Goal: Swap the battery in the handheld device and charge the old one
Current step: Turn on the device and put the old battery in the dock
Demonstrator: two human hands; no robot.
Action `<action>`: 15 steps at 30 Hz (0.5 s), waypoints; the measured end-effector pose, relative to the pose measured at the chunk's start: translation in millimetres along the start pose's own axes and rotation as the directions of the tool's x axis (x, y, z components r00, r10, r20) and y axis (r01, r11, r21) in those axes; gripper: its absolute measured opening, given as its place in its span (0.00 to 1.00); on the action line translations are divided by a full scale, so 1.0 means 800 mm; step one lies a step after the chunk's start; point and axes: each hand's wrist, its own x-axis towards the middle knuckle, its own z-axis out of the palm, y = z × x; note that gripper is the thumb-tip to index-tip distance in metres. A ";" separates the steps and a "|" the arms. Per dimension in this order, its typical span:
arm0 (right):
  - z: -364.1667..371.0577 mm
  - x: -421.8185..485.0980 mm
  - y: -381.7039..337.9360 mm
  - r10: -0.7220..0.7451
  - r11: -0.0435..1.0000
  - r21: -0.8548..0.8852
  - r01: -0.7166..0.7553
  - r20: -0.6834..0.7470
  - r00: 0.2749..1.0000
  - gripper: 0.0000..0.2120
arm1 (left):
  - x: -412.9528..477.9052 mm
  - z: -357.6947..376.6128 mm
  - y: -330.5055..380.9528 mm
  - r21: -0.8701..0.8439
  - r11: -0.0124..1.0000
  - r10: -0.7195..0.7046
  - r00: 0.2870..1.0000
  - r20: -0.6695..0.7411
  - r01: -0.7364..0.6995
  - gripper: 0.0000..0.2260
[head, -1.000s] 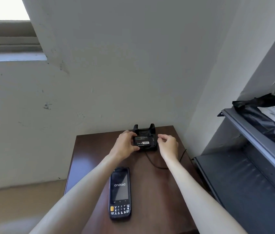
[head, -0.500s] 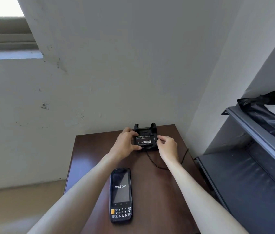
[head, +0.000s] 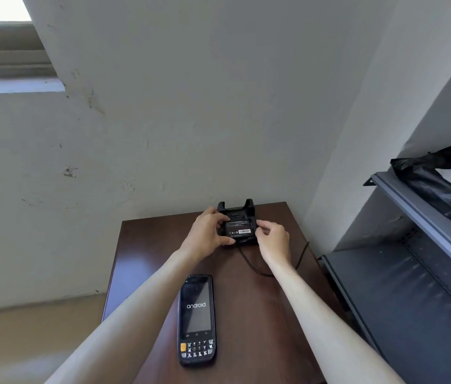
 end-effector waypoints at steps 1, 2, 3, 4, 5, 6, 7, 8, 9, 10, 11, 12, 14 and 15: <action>0.001 0.000 0.001 -0.003 1.000 0.002 0.003 0.000 1.000 0.15 | 0.001 0.001 0.000 0.003 1.000 0.001 1.000 -0.004 -0.001 0.30; 0.002 0.001 0.002 -0.002 1.000 0.007 0.002 -0.001 1.000 0.15 | 0.001 0.002 0.000 0.004 1.000 -0.002 1.000 -0.008 0.002 0.30; 0.002 0.002 0.002 -0.002 1.000 0.011 0.002 -0.002 1.000 0.15 | 0.002 0.003 0.000 0.003 1.000 -0.006 1.000 -0.012 0.006 0.30; 0.003 0.002 0.003 -0.002 1.000 0.016 0.002 -0.004 1.000 0.14 | 0.003 0.003 0.000 0.002 1.000 -0.013 1.000 -0.013 0.013 0.30; 0.004 0.002 0.005 -0.005 1.000 0.020 0.005 -0.006 1.000 0.14 | 0.004 0.003 -0.001 0.001 1.000 -0.019 1.000 -0.013 0.019 0.30; 0.005 0.002 0.005 -0.008 1.000 0.025 0.008 -0.008 1.000 0.14 | 0.005 0.003 -0.001 -0.001 1.000 -0.026 1.000 -0.013 0.026 0.29; 0.005 0.002 0.006 -0.014 0.999 0.031 0.014 -0.008 1.000 0.14 | 0.005 0.003 -0.001 -0.005 0.999 -0.032 0.999 -0.014 0.031 0.29; 0.006 0.002 0.007 -0.018 0.999 0.038 0.018 -0.006 1.000 0.14 | 0.005 0.004 -0.002 -0.012 0.999 -0.038 0.999 -0.016 0.038 0.29; 0.006 0.002 0.008 -0.022 0.999 0.046 0.022 -0.003 1.000 0.14 | 0.005 0.004 -0.002 -0.019 0.999 -0.042 0.999 -0.020 0.042 0.29; 0.007 0.002 0.009 -0.023 0.998 0.050 0.023 0.002 1.000 0.15 | 0.005 0.005 -0.002 -0.025 0.999 -0.045 0.999 -0.024 0.045 0.29; 0.007 0.002 0.009 -0.025 0.998 0.054 0.024 0.004 1.000 0.15 | 0.005 0.005 -0.003 -0.031 0.999 -0.044 0.999 -0.026 0.043 0.28; 0.007 0.002 0.010 -0.025 0.998 0.054 0.024 0.005 1.000 0.15 | 0.004 0.005 -0.003 -0.039 0.998 -0.044 0.999 -0.027 0.043 0.28; 0.008 0.002 0.010 -0.026 0.998 0.054 0.025 0.007 1.000 0.17 | 0.004 0.005 -0.004 -0.057 0.997 -0.047 0.998 -0.036 0.045 0.28; 0.008 0.002 0.010 -0.025 0.998 0.058 0.025 0.008 1.000 0.18 | 0.003 0.005 -0.005 -0.062 0.997 -0.045 0.998 -0.043 0.043 0.28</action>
